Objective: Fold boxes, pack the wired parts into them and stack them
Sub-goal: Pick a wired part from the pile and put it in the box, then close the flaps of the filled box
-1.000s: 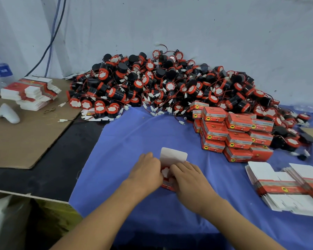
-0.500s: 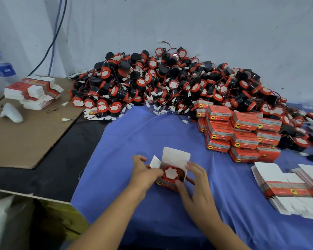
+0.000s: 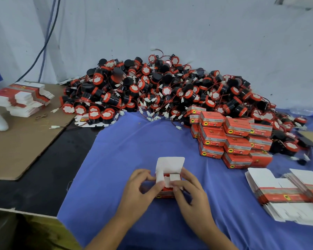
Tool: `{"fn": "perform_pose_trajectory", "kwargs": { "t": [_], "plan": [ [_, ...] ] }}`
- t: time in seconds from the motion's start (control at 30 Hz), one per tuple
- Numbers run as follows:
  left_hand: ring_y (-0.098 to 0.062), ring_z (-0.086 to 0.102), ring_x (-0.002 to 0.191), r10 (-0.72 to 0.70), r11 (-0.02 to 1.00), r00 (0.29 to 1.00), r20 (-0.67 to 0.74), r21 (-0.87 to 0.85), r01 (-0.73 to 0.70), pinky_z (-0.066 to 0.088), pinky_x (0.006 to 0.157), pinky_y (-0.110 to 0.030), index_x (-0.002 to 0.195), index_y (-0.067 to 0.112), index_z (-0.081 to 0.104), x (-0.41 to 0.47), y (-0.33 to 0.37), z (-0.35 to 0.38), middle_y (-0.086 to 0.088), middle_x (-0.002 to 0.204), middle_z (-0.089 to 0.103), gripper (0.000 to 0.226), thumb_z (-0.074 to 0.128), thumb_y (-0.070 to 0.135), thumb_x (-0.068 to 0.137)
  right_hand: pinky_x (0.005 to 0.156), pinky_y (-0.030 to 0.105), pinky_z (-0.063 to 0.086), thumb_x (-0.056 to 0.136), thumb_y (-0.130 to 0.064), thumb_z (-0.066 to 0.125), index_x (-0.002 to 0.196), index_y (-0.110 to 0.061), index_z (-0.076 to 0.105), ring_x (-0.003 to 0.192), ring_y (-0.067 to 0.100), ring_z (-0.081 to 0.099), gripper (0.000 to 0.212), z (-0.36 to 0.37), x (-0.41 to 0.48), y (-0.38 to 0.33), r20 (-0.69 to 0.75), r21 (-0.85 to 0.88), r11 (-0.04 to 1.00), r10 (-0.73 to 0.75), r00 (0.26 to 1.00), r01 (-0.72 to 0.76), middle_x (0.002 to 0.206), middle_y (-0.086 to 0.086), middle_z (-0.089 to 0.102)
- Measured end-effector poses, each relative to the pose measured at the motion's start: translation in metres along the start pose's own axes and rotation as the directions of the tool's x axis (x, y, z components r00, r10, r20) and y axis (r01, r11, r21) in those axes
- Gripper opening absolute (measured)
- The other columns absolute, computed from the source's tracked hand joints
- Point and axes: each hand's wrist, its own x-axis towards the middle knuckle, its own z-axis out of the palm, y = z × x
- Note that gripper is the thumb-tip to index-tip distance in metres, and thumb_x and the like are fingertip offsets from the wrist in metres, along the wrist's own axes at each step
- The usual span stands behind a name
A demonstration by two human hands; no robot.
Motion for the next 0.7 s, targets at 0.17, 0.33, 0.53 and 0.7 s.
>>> {"fn": "perform_pose_trajectory", "kwargs": {
  "t": [0.17, 0.33, 0.53, 0.7],
  "plan": [
    [-0.006, 0.068, 0.096, -0.057, 0.993, 0.998, 0.015, -0.103, 0.058, 0.057, 0.083, -0.040, 0.101, 0.036, 0.050, -0.003, 0.001, 0.008, 0.019, 0.110, 0.070, 0.036, 0.075, 0.043, 0.076, 0.090, 0.017, 0.053, 0.091, -0.016, 0.067, 0.149, -0.034, 0.035, 0.125, 0.001, 0.056, 0.069, -0.003, 0.000, 0.002, 0.022, 0.133, 0.984, 0.120, 0.993, -0.122, 0.136, -0.022, 0.053],
    [-0.009, 0.061, 0.111, 0.067, 0.997, 0.998, 0.010, -0.025, -0.067, 0.054, 0.090, -0.037, 0.113, 0.041, 0.060, -0.004, -0.001, 0.012, 0.017, 0.114, 0.065, 0.035, 0.071, 0.026, 0.084, 0.083, 0.020, 0.055, 0.089, -0.009, 0.064, 0.117, -0.036, 0.061, 0.115, 0.012, 0.063, 0.040, -0.004, 0.001, 0.001, 0.042, 0.141, 0.984, 0.104, 0.994, -0.109, 0.125, -0.011, 0.060],
    [0.000, 0.043, 0.131, 0.155, 0.978, 0.982, 0.104, 0.127, -0.167, 0.045, 0.101, -0.023, 0.129, 0.047, 0.047, -0.013, -0.007, 0.005, 0.034, 0.133, 0.046, 0.057, 0.066, 0.045, 0.075, 0.095, 0.023, 0.051, 0.084, -0.023, 0.062, 0.119, -0.038, 0.056, 0.125, 0.007, 0.055, 0.039, -0.007, -0.004, 0.003, 0.127, 0.102, 0.985, 0.124, 0.984, -0.137, 0.135, -0.017, 0.053],
    [0.002, 0.042, 0.132, 0.177, 0.966, 0.976, 0.130, 0.165, -0.198, 0.043, 0.101, -0.015, 0.131, 0.048, 0.047, -0.017, -0.010, 0.000, 0.036, 0.137, 0.042, 0.051, 0.061, 0.058, 0.083, 0.098, 0.020, 0.049, 0.088, -0.020, 0.063, 0.132, -0.037, 0.052, 0.128, 0.004, 0.052, 0.048, -0.008, -0.006, 0.002, 0.174, 0.092, 0.983, 0.141, 0.974, -0.159, 0.141, -0.025, 0.049]
  ]
}}
